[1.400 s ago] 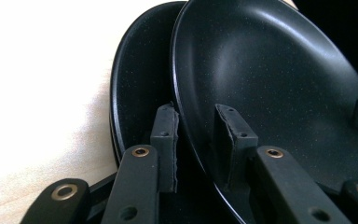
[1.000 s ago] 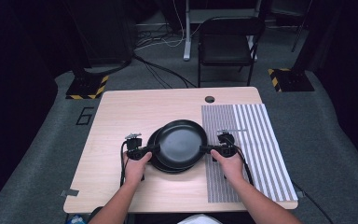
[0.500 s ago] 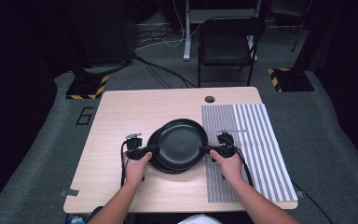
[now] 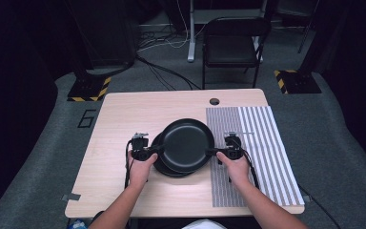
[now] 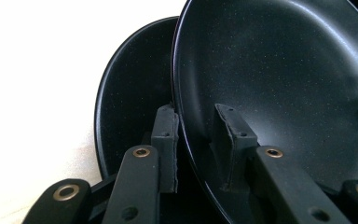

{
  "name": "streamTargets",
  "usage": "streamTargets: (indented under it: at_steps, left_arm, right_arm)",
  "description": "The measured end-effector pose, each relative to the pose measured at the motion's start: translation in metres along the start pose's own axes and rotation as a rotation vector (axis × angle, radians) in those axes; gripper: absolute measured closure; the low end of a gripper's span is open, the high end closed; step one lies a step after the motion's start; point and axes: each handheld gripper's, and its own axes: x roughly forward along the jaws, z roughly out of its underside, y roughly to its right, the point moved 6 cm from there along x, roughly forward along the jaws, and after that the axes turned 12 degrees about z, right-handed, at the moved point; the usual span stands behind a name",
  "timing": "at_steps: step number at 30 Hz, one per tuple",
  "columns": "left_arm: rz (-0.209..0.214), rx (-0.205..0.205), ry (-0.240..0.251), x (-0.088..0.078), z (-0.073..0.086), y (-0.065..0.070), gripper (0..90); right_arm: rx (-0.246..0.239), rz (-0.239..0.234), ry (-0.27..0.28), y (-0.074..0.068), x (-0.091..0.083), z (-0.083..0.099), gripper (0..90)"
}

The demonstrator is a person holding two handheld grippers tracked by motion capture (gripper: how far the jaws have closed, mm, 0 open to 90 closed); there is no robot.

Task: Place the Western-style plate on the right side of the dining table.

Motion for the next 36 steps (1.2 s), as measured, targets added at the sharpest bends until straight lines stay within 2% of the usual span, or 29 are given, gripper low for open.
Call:
streamTargets:
  at_steps: [6,17,27,36]
  left_arm:
    - [-0.010,0.013,-0.002,-0.002,-0.002,0.000,71.0]
    - [-0.023,0.037,0.036,-0.008,-0.015,0.009,71.2]
    - [-0.033,0.049,0.021,-0.007,-0.017,0.014,70.6]
    - [-0.019,0.052,0.023,-0.007,-0.019,0.018,70.7]
  right_arm:
    - [0.016,-0.022,0.007,-0.002,-0.003,-0.003,76.1]
    - [0.022,-0.038,0.028,-0.006,-0.010,-0.013,77.3]
    - [0.021,-0.038,0.033,-0.006,-0.017,-0.015,77.7]
    - [0.019,-0.038,0.037,-0.005,-0.022,-0.015,77.4]
